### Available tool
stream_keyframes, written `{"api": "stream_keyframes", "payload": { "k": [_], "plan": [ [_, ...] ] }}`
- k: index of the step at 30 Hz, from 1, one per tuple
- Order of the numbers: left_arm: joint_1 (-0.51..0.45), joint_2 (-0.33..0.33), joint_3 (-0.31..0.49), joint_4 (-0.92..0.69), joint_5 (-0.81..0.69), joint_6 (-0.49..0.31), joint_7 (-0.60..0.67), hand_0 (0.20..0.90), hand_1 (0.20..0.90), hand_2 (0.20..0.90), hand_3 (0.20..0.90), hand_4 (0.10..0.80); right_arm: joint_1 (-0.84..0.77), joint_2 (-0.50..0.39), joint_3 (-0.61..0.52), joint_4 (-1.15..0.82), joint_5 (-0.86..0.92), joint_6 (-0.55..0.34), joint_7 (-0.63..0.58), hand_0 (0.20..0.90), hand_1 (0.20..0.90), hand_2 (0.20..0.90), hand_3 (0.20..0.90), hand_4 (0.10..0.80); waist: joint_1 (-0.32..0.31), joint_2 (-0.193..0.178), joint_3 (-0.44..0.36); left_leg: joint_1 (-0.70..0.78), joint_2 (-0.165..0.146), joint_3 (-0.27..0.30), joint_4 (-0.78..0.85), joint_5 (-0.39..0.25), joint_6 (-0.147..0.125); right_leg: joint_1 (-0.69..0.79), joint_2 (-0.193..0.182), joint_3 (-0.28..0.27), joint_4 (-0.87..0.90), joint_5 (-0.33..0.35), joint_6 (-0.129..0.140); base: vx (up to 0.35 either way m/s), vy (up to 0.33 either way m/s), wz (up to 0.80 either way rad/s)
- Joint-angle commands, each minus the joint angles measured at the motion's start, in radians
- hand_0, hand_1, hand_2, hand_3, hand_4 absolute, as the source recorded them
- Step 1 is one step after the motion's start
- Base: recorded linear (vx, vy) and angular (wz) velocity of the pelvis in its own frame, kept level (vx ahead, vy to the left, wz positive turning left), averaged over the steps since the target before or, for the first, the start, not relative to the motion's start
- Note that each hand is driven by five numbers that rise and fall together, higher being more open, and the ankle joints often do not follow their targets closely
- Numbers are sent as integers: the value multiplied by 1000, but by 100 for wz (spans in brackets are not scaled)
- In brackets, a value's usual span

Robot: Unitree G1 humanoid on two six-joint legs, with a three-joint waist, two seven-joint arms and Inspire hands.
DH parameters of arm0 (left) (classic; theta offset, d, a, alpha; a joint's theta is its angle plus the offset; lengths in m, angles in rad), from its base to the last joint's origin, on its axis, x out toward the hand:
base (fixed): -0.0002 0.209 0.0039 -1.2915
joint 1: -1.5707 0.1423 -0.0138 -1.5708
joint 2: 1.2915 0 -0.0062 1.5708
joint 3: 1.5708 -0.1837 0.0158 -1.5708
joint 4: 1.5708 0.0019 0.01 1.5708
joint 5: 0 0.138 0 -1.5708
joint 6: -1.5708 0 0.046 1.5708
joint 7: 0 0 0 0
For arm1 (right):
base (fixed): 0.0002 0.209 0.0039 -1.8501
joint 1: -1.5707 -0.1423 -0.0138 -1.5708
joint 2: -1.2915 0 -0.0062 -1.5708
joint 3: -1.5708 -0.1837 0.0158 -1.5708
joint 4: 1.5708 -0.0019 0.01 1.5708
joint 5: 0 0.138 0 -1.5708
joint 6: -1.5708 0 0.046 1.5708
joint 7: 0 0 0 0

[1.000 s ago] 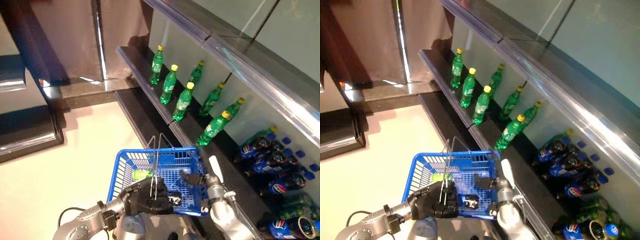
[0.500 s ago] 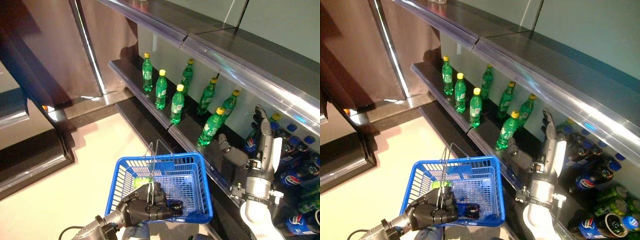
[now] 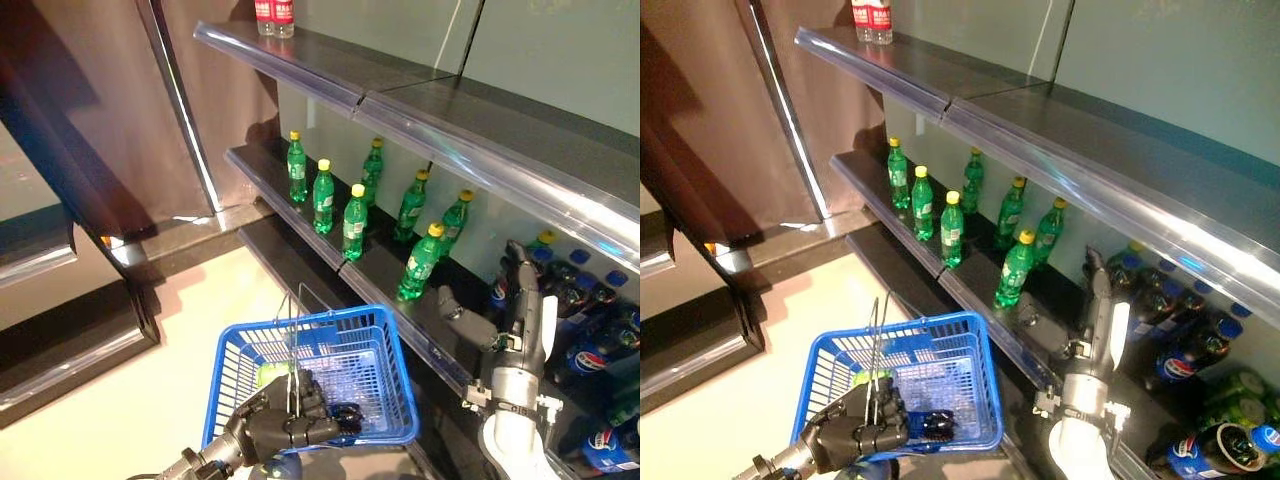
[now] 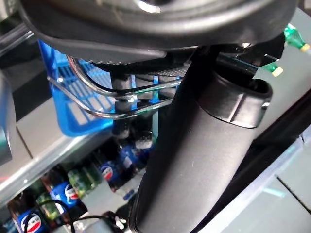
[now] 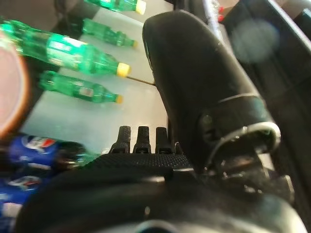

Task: Pick up the drink and place into the basket.

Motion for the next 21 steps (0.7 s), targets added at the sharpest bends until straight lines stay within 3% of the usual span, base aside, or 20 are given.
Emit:
{"api": "stream_keyframes", "payload": {
  "k": [1,11,21],
  "plan": [
    [-64,-81,-24,-297,-185,-227,-195,300,300,300,200,100,-99,-38,6,40,37,-121,-16,900,900,900,900,800,23,9,-84,-29,0,-18,106,-6,-22,-112,-4,-9,1,190,70,73,-48,2],
    [-106,-75,-34,-256,-146,-198,-189,300,300,300,200,100,-208,52,31,233,136,-172,-25,900,900,900,900,800,67,5,-28,-84,9,-45,133,4,-9,-135,2,-11,-10,227,84,41,-90,3],
    [-203,-39,-21,-240,-124,-160,-156,300,300,300,200,100,-362,124,39,313,127,-189,-127,900,900,900,900,800,116,-14,57,-177,25,-85,167,7,11,-180,35,3,-32,261,70,-38,-148,5]
  ]
}}
